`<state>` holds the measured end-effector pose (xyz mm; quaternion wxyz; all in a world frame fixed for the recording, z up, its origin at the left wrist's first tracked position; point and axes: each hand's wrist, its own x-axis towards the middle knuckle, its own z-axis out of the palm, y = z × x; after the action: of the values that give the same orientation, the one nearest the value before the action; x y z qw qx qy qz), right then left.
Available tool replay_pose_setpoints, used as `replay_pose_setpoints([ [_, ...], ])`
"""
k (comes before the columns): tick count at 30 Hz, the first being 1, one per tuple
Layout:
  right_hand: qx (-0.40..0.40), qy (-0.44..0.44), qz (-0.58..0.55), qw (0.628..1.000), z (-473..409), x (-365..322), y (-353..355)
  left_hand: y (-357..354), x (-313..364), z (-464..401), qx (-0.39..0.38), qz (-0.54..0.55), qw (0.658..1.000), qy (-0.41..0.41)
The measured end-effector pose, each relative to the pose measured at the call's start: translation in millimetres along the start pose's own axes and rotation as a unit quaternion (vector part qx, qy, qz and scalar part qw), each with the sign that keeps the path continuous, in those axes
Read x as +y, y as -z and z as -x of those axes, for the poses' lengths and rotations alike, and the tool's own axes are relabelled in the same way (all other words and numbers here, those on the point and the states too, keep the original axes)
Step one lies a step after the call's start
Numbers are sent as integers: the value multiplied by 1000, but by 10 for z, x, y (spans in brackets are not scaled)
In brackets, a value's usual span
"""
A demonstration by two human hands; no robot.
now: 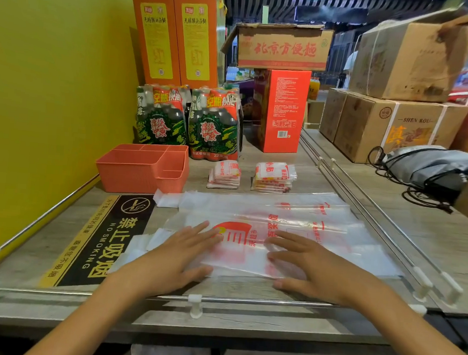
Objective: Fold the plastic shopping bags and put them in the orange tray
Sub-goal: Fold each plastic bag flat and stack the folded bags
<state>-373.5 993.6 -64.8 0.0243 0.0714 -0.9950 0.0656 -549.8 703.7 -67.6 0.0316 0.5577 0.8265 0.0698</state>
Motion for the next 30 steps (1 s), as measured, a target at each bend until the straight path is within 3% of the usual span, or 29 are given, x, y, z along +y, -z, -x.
replay_pose_setpoints([
  [3, 14, 21, -7, 1000, -39, -46, 22, -17, 33, -38, -11, 41, 998, -45],
  [7, 24, 40, 0, 999, -50, -72, 56, -7, -8, -41, -15, 63, 998, -15],
  [13, 69, -6, 16, 997, 23, 4, 179, 57, -98, 40, 44, -14, 999, 2],
  [22, 1, -49, -66, 997, 177, 154, 251, 238, -287, 257, -60, -6, 998, 34],
  [26, 33, -79, -135, 987, -56, 380, 483, 611, -222, -83, -41, 38, 998, 42],
  [30, 31, -136, -117, 983, -490, 754, 482, 665, -274, -732, -42, 29, 998, 31],
])
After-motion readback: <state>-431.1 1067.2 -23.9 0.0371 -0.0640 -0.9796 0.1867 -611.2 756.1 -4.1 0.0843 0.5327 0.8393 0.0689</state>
